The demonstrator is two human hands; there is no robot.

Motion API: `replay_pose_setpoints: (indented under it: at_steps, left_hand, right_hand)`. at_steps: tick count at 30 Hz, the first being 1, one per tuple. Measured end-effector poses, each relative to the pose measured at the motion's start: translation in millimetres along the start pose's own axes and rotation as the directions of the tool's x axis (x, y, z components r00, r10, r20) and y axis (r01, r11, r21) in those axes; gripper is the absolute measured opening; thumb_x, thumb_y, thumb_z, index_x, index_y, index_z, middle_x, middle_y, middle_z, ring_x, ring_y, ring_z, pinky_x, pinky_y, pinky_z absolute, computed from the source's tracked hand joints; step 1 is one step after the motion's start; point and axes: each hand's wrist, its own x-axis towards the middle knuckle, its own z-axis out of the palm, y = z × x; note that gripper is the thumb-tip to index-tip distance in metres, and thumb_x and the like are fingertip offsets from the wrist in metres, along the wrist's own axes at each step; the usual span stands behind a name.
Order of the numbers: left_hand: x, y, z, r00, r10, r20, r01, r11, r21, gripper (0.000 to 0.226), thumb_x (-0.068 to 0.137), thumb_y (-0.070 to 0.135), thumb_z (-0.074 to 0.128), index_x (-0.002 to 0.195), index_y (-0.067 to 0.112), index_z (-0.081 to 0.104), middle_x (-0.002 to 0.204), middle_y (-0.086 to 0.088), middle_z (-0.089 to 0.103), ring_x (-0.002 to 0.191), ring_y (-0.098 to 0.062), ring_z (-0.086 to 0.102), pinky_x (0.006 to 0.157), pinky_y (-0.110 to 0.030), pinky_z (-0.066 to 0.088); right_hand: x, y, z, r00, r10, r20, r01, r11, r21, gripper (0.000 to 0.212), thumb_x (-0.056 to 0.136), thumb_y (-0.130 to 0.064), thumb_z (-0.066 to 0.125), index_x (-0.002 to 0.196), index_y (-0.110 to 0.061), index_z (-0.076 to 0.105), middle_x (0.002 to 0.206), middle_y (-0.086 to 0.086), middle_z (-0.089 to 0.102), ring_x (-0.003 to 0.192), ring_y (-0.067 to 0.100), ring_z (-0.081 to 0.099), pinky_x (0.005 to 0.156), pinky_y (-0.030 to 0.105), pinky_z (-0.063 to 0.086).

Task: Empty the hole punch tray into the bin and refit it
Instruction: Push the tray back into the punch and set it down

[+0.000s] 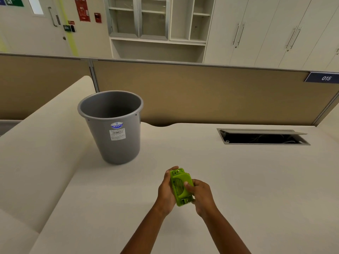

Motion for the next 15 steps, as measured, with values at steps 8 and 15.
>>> replay_pose_setpoints:
  at_steps: [8, 15]
  left_hand:
    - [-2.2, -0.9, 1.4, 0.998, -0.059, 0.001, 0.059, 0.998, 0.036, 0.04, 0.099, 0.036, 0.024, 0.106, 0.022, 0.06, 0.101, -0.008, 0.07, 0.089, -0.022, 0.066, 0.071, -0.034, 0.055]
    - [-9.8, -11.0, -8.6, 0.99, -0.119, 0.075, 0.111, 0.988, 0.106, 0.037, 0.1, 0.021, 0.027, 0.105, 0.01, 0.061, 0.088, -0.006, 0.076, 0.079, -0.015, 0.07, 0.071, -0.025, 0.058]
  right_hand:
    - [0.9, -10.4, -3.3, 0.995, 0.088, 0.036, -0.09, 0.994, 0.06, 0.014, 0.089, -0.01, 0.054, 0.079, -0.003, 0.061, 0.076, 0.011, 0.06, 0.076, 0.027, 0.057, 0.061, 0.029, 0.043]
    - [1.6, -16.2, -8.9, 0.994, 0.105, 0.04, -0.11, 0.981, 0.158, 0.017, 0.09, -0.014, 0.053, 0.1, -0.001, 0.057, 0.087, 0.013, 0.06, 0.091, 0.033, 0.056, 0.063, 0.033, 0.046]
